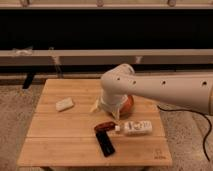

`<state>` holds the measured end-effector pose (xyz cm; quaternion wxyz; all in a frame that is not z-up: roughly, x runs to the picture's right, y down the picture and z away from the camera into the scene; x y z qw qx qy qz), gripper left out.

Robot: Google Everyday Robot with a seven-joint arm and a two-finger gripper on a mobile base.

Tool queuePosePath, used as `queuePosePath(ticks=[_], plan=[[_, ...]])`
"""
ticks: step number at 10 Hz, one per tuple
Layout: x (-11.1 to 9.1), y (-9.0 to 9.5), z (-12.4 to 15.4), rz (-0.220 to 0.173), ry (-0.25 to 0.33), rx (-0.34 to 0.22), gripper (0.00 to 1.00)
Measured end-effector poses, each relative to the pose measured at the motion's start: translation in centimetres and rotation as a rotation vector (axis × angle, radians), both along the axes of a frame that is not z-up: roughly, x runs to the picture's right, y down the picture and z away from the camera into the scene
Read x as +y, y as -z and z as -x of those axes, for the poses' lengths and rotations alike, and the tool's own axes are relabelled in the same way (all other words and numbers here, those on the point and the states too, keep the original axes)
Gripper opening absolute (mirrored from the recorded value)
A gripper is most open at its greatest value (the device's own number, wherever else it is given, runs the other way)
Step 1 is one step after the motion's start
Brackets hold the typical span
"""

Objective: Place the eraser on the white sponge

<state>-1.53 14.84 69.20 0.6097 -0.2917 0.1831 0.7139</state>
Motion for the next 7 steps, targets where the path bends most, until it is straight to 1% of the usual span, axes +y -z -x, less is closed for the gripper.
queuePosePath(ticks=[1, 2, 3, 5, 7], plan=[[2.1, -0.2, 0.8, 0.002, 0.028, 0.008, 0.80], [4.5, -1.0, 1.3, 0.002, 0.066, 0.022, 0.80], [6.5, -1.7, 1.9, -0.001, 0.094, 0.030, 0.80], [8.3, -2.3, 2.1, -0.007, 0.124, 0.038, 0.80], [8.3, -2.4, 2.0, -0.009, 0.125, 0.039, 0.80]])
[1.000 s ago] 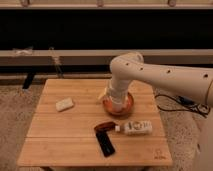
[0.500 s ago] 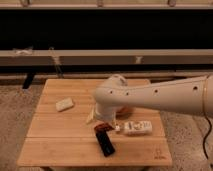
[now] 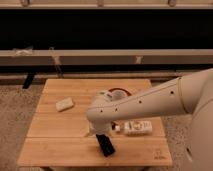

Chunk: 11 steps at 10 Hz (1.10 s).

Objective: Place the eraser on the white sponge

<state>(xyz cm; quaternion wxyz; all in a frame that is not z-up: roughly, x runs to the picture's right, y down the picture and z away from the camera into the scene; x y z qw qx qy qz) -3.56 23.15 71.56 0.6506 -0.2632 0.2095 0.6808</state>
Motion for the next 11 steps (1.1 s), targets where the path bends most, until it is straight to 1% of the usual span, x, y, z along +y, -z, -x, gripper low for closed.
queuePosePath(ticks=[11], plan=[[0.24, -0.09, 0.08, 0.005, 0.002, 0.001, 0.80]])
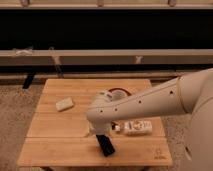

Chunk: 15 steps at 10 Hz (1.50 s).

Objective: Place the eraser on the white sponge

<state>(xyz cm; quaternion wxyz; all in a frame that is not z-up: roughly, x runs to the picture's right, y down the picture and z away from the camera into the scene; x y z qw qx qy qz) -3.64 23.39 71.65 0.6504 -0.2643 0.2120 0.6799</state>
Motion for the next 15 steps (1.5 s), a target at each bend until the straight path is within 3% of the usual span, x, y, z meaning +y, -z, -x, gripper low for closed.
queuePosePath(ticks=[1, 3, 4, 7, 10, 12, 15], plan=[[-0.1, -0.3, -0.1, -0.014, 0.015, 0.006, 0.80], [0.5, -1.8, -0.1, -0.048, 0.137, 0.026, 0.80], [0.7, -2.7, -0.5, -0.057, 0.171, 0.022, 0.80], [0.0, -4.4, -1.9, -0.057, 0.220, -0.034, 0.80], [-0.2, -6.0, -3.6, -0.025, 0.201, -0.075, 0.80], [0.8, -7.1, -3.9, 0.008, 0.192, -0.096, 0.80], [3.7, -6.7, -3.6, 0.033, 0.205, -0.099, 0.80]])
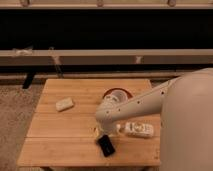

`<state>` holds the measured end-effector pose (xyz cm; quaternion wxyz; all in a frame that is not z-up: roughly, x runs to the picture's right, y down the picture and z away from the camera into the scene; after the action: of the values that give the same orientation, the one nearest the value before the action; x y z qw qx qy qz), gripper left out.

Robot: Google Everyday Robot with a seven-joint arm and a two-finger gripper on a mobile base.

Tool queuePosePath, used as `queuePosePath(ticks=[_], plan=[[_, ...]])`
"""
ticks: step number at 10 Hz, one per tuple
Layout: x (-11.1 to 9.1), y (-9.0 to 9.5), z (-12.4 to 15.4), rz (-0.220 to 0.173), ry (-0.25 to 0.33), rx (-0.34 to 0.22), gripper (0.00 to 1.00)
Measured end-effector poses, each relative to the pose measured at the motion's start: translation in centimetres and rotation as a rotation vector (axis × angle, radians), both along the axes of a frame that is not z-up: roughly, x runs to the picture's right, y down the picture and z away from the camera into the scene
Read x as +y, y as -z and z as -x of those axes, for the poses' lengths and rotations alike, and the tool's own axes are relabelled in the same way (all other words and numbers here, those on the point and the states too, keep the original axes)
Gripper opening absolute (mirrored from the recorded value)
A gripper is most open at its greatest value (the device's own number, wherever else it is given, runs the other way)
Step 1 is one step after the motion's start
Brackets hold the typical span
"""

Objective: Place the eraser on the white sponge

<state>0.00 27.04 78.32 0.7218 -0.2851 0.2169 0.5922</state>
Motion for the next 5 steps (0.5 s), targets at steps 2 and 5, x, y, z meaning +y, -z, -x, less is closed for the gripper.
queuePosePath(ticks=[2, 5], plan=[[0.94, -0.05, 0.22, -0.001, 0.014, -0.001, 0.80], [1.48, -0.30, 0.45, 0.000, 0.039, 0.007, 0.76]])
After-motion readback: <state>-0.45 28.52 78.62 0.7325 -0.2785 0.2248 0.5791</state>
